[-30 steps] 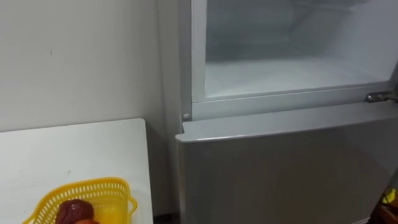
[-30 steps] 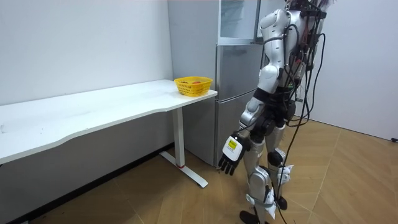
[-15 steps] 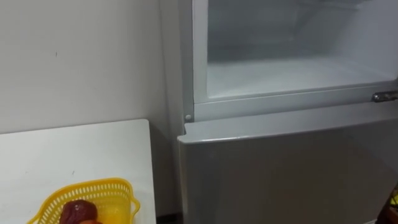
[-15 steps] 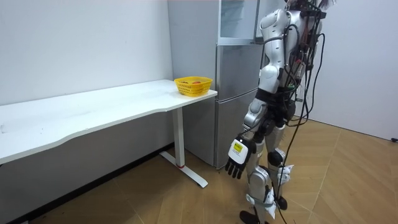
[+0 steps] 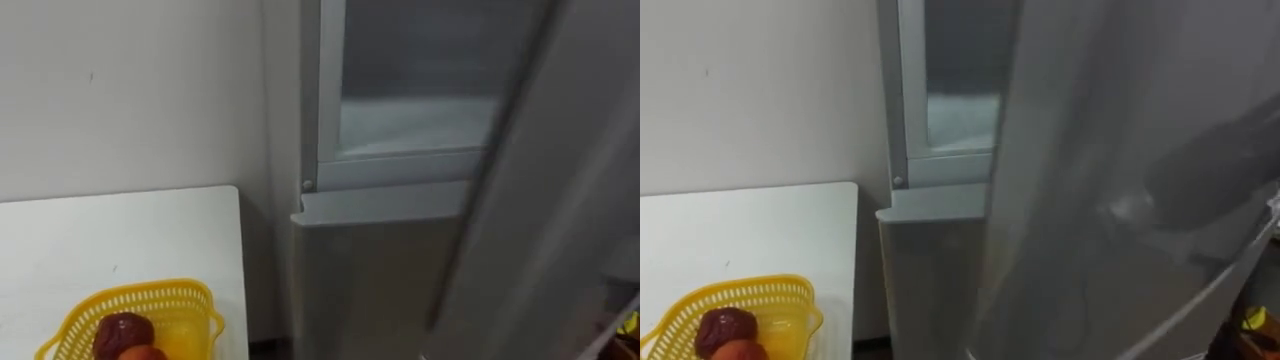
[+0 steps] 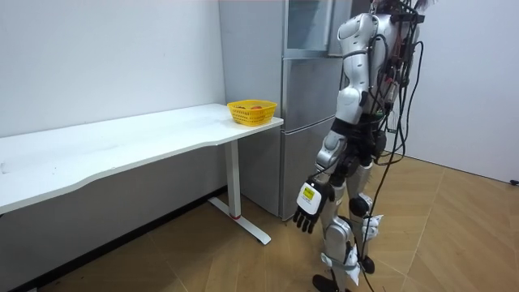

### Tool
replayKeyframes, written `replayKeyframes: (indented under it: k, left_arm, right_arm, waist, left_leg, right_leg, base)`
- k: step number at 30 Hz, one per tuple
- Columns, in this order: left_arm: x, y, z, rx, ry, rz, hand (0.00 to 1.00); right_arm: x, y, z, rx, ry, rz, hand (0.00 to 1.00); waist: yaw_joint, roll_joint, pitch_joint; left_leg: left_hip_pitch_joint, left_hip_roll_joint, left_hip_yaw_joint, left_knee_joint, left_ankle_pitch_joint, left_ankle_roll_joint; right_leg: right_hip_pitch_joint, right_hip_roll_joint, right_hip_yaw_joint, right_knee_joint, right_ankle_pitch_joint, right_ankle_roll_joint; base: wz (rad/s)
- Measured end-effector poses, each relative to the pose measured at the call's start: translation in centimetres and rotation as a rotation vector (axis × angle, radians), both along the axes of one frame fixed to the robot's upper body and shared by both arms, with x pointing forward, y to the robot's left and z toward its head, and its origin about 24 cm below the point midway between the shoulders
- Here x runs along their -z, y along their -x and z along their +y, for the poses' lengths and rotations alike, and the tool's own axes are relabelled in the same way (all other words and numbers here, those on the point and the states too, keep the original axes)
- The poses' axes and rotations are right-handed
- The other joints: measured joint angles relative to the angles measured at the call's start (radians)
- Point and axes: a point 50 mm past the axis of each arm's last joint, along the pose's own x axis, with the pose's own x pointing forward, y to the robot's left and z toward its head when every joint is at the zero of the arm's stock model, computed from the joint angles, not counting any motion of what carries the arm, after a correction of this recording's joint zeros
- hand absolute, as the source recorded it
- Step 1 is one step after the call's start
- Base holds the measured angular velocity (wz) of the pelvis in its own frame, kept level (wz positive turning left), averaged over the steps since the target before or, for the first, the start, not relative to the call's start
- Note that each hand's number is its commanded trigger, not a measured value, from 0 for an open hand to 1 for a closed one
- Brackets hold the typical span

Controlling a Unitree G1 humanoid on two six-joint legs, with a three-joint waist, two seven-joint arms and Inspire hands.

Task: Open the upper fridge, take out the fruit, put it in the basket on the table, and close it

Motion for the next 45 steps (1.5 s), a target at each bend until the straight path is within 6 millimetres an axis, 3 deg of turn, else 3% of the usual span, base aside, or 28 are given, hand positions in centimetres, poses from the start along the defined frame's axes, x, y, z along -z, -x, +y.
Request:
replayKeyframes:
  k: [7,26,32,39,45]
  left_arm:
    - [0.1,-0.4,0.1,0.055,0.003,0.025,0.0]
    - [0.2,0.0,-0.2,0.085,0.015,0.059,0.0]
    - [0.2,0.0,-0.3,0.088,0.015,0.059,0.0]
    - [0.3,0.3,-0.4,0.092,0.019,0.088,0.0]
    - [0.3,0.3,-0.5,0.084,0.014,0.108,0.0]
  right_arm:
    - [1.1,-1.2,2.1,-0.081,0.138,0.101,0.0]
    - [2.5,-1.9,2.5,-0.083,0.208,0.194,0.0]
    - [3.3,-1.7,1.5,0.147,0.327,0.311,0.0]
    - [4.6,-1.2,0.0,0.377,0.257,0.405,0.0]
    - [8.9,0.5,-1.3,0.475,0.234,0.614,0.0]
  waist:
    - [0.021,-0.01,0.0026]
    - [0.025,-0.006,0.0017]
    - [0.026,-0.001,0.0038]
    - [0.02,0.008,-0.0015]
    - [0.023,0.016,-0.0043]
  left_leg:
    - [0.004,0.003,-0.002,0.001,0.0,0.0]
    - [0.017,0.005,-0.007,0.008,0.0,0.0]
    - [0.02,0.004,-0.014,0.008,0.0,0.0]
    - [0.016,0.003,-0.015,0.007,0.0,0.0]
    - [0.022,0.003,-0.011,0.009,0.0,0.0]
  right_leg:
    - [0.013,0.003,-0.002,-0.003,0.006,-0.002]
    - [0.034,0.005,-0.008,-0.007,0.015,-0.003]
    - [0.041,0.004,-0.011,-0.009,0.015,-0.003]
    - [0.045,0.005,-0.014,-0.024,0.016,-0.002]
    - [0.052,0.003,-0.016,-0.023,0.016,-0.002]
  base:
    - [0.0]
    - [0.0]
    - [0.03]
    - [0.0]
    - [0.0]
